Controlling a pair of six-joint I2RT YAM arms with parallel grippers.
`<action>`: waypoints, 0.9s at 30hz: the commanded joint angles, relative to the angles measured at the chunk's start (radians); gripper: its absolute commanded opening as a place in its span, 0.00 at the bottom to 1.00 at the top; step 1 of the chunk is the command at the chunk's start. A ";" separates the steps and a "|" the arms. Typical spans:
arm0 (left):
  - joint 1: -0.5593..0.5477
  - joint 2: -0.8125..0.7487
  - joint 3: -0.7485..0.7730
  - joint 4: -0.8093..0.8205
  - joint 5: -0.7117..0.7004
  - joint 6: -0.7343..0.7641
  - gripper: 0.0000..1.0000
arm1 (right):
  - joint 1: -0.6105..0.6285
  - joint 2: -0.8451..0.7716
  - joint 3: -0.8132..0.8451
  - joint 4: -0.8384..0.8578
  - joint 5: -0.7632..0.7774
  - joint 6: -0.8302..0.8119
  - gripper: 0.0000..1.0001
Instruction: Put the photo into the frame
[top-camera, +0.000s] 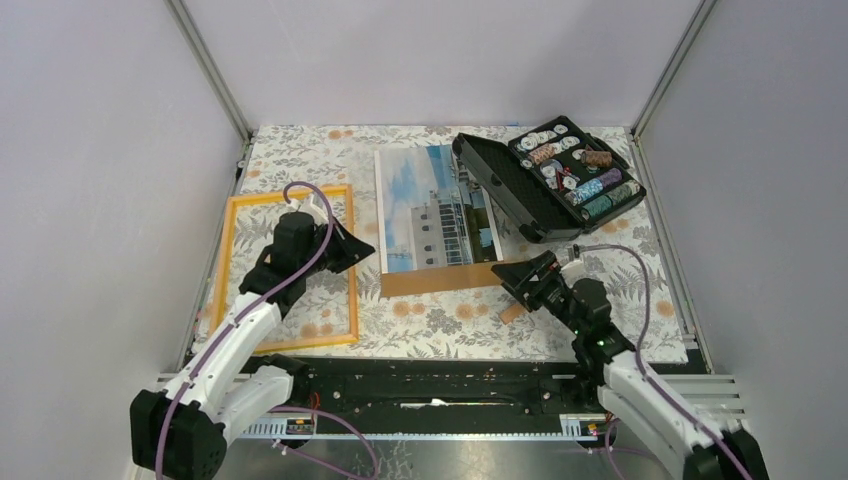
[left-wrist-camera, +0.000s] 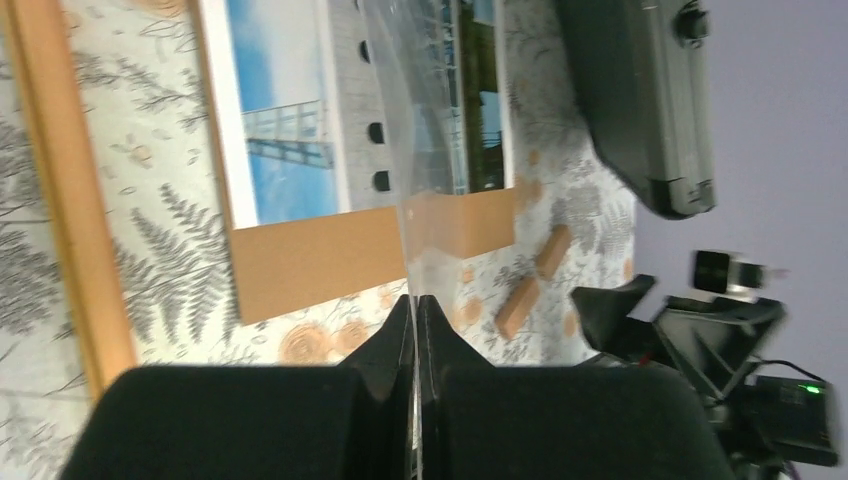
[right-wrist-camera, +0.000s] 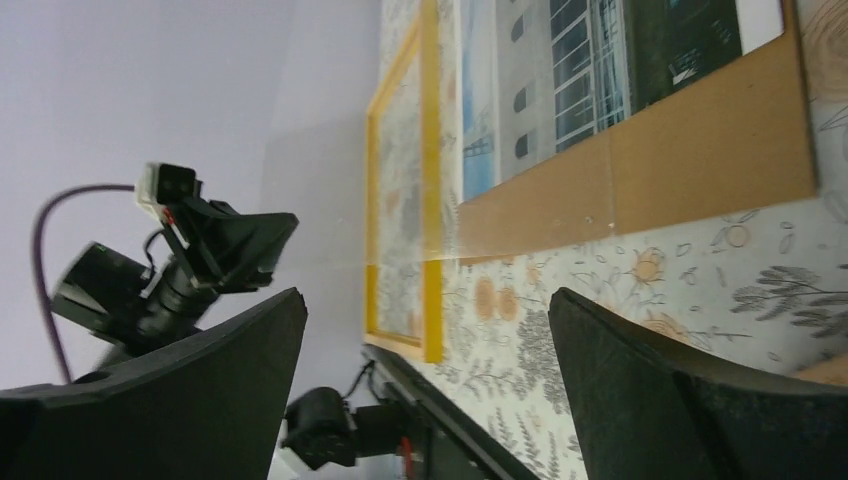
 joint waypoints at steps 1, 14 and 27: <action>0.035 -0.002 0.097 -0.175 -0.013 0.147 0.00 | 0.007 -0.254 0.115 -0.556 0.064 -0.333 1.00; 0.053 0.011 0.324 -0.460 -0.348 0.351 0.00 | 0.050 0.051 0.516 -0.798 -0.101 -0.628 1.00; 0.114 0.088 0.310 -0.550 -0.658 0.362 0.00 | 0.367 0.473 0.679 -0.603 0.164 -0.276 1.00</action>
